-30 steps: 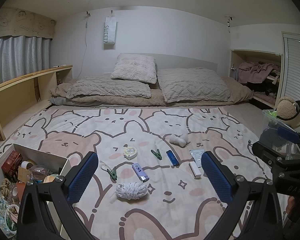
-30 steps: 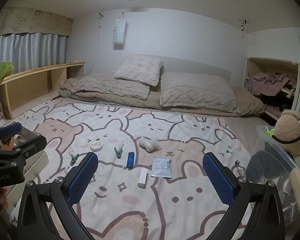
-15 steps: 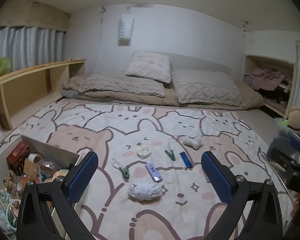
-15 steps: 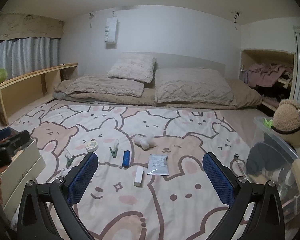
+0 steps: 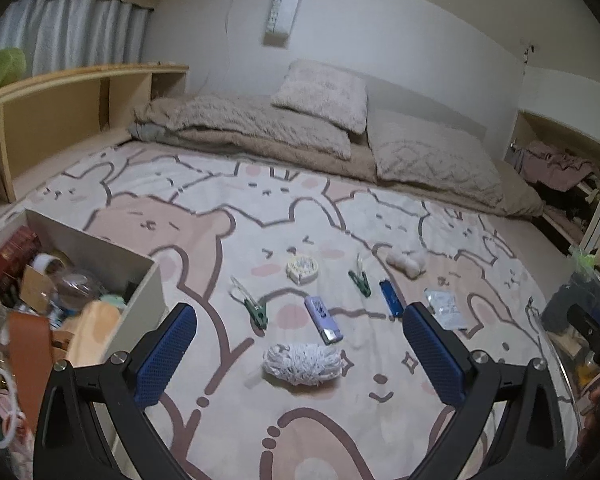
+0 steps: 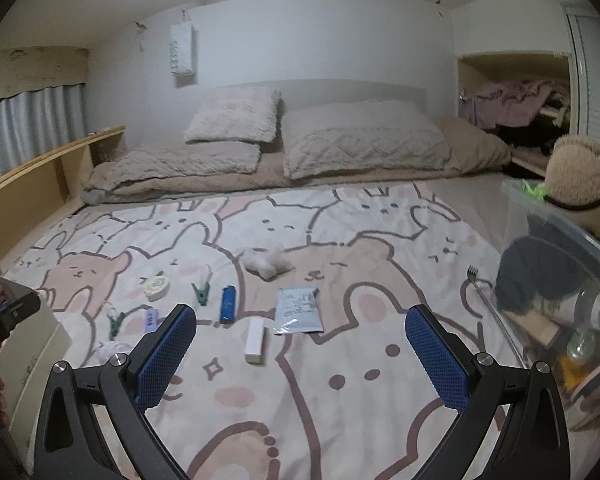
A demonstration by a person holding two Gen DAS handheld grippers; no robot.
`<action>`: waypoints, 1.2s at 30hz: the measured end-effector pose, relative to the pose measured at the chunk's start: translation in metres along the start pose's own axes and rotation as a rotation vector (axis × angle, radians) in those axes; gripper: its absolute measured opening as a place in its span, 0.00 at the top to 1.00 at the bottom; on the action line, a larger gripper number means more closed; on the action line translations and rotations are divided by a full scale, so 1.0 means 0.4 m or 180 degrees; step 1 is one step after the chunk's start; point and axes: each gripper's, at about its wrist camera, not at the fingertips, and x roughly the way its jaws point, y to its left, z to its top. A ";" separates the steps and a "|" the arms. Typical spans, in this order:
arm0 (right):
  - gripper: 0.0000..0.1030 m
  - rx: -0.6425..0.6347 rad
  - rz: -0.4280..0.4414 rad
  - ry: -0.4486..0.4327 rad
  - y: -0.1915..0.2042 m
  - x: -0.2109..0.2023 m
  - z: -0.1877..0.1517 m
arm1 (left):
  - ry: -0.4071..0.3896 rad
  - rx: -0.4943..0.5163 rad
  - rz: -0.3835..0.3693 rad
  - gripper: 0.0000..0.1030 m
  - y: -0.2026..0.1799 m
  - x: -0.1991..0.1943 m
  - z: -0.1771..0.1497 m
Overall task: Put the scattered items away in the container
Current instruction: 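Move both tools toward the white yarn ball and white box on the bed, then grasp the white yarn ball with the left tool while the right tool grasps the white box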
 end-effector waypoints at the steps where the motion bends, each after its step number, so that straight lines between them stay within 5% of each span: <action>1: 0.00 0.0010 -0.0008 0.0021 -0.003 0.009 -0.004 | 0.0041 0.0009 0.0001 0.00 -0.002 0.013 -0.007; 13: 0.00 0.0415 0.0204 0.0392 -0.056 0.154 -0.058 | 0.0589 0.0046 -0.0019 0.00 -0.015 0.178 -0.081; 36: 0.00 -0.0157 0.0487 0.1063 0.058 0.386 -0.151 | 0.1040 0.0100 0.0146 0.00 -0.021 0.343 -0.150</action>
